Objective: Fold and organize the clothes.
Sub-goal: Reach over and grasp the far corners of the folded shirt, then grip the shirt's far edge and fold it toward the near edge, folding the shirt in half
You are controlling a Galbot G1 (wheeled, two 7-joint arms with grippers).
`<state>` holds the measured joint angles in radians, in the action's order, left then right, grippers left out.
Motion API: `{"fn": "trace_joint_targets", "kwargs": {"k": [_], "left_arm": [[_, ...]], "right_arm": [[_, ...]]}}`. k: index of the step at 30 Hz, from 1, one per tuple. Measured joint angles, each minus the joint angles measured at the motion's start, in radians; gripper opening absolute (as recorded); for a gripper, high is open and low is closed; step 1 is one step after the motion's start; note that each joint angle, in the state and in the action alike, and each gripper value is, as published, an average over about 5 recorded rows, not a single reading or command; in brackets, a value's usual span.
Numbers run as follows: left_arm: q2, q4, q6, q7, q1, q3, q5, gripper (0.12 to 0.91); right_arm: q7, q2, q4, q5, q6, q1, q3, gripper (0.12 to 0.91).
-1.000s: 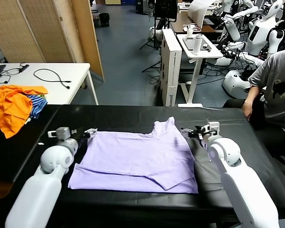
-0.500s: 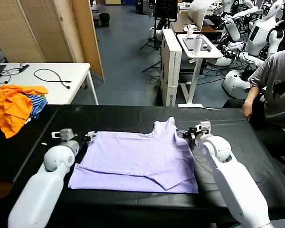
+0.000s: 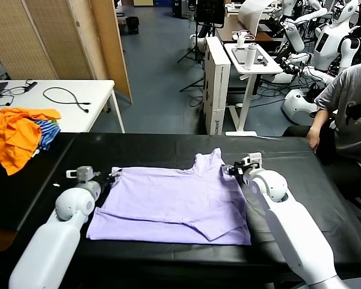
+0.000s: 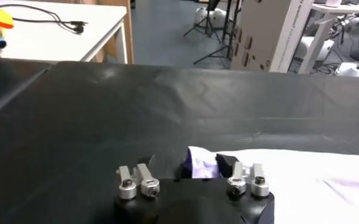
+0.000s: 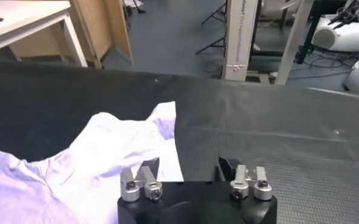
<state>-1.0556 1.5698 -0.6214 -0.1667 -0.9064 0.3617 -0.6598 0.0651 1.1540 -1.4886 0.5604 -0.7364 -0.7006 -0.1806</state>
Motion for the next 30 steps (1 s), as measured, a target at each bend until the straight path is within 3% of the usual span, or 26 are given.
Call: {"fn": "trace_joint_targets", "kwargs": {"k": [5,10,14,18,21,25,30], "left_arm": [[0.003,0.0,0.001,0.014,-0.003,-0.001,0.012,0.551],[0.005,0.003,0.001,0.019,-0.006,-0.004,0.016,0.517],[0.006,0.004,0.002,0.021,-0.006,-0.005,0.016,0.454],[0.006,0.004,0.003,0.022,-0.006,-0.006,0.016,0.293],[0.006,0.006,0.003,0.022,-0.007,-0.007,0.016,0.237],[0.005,0.011,0.007,0.023,-0.008,-0.006,0.019,0.217],[0.003,0.025,0.035,0.023,-0.018,0.008,0.027,0.171]], "right_arm": [[-0.012,0.007,0.022,-0.011,0.001,0.017,0.018,0.443],[-0.017,0.01,0.037,-0.012,0.001,0.027,0.025,0.398],[-0.02,0.009,0.039,-0.011,0.001,0.027,0.026,0.252],[-0.024,0.008,0.039,-0.011,0.002,0.023,0.025,0.162],[-0.024,0.008,0.036,-0.011,0.002,0.017,0.022,0.14],[-0.022,0.008,0.024,-0.005,0.003,0.005,0.011,0.14],[-0.025,0.005,0.001,0.015,0.054,-0.014,-0.005,0.14]]}}
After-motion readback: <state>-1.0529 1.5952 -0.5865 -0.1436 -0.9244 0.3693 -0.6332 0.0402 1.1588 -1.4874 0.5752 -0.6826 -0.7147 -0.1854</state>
